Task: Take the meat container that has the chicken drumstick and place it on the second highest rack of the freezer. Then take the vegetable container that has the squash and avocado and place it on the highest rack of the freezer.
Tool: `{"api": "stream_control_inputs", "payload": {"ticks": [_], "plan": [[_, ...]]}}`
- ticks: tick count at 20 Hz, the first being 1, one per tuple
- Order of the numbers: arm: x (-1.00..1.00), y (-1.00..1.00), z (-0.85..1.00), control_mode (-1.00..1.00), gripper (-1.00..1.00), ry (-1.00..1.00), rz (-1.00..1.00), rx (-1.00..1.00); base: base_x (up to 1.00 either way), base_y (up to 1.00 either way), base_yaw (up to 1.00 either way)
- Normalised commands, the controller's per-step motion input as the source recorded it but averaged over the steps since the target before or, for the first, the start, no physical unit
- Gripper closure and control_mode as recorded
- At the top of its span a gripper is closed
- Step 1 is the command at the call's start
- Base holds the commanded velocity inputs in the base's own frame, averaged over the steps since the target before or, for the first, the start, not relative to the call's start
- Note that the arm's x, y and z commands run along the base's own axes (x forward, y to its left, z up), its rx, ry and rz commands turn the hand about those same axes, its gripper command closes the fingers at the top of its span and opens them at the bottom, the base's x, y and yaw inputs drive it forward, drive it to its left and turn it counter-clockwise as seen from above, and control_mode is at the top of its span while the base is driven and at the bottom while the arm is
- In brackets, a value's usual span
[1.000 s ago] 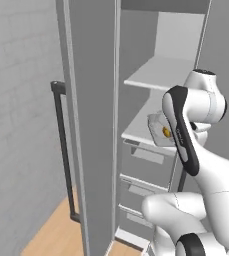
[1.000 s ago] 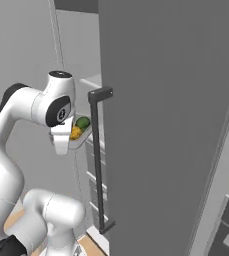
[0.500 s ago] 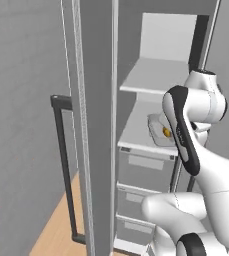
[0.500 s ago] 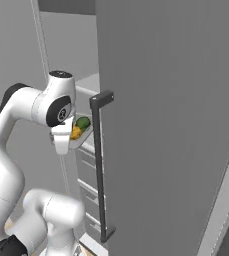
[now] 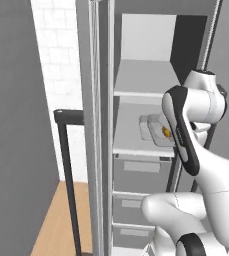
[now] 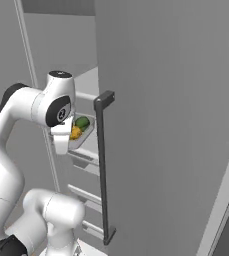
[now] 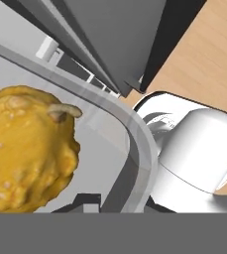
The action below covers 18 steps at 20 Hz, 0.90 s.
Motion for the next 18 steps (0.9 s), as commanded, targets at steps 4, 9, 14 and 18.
{"api": "stream_control_inputs", "payload": {"ticks": [4, 9, 14, 18], "plan": [[0.00, 0.00, 0.00, 1.00, 1.00, 0.00, 0.00, 0.00, 0.37, 0.48, -0.37], [0.00, 0.00, 0.00, 1.00, 1.00, 0.00, 0.00, 0.00, 0.36, 0.58, -0.37], [0.00, 0.00, 0.00, 1.00, 1.00, 0.00, 0.00, 0.00, 0.26, 0.69, -0.29], [0.00, 0.00, 0.00, 1.00, 1.00, 0.00, 0.00, 0.00, 0.18, 0.76, -0.12]]}}
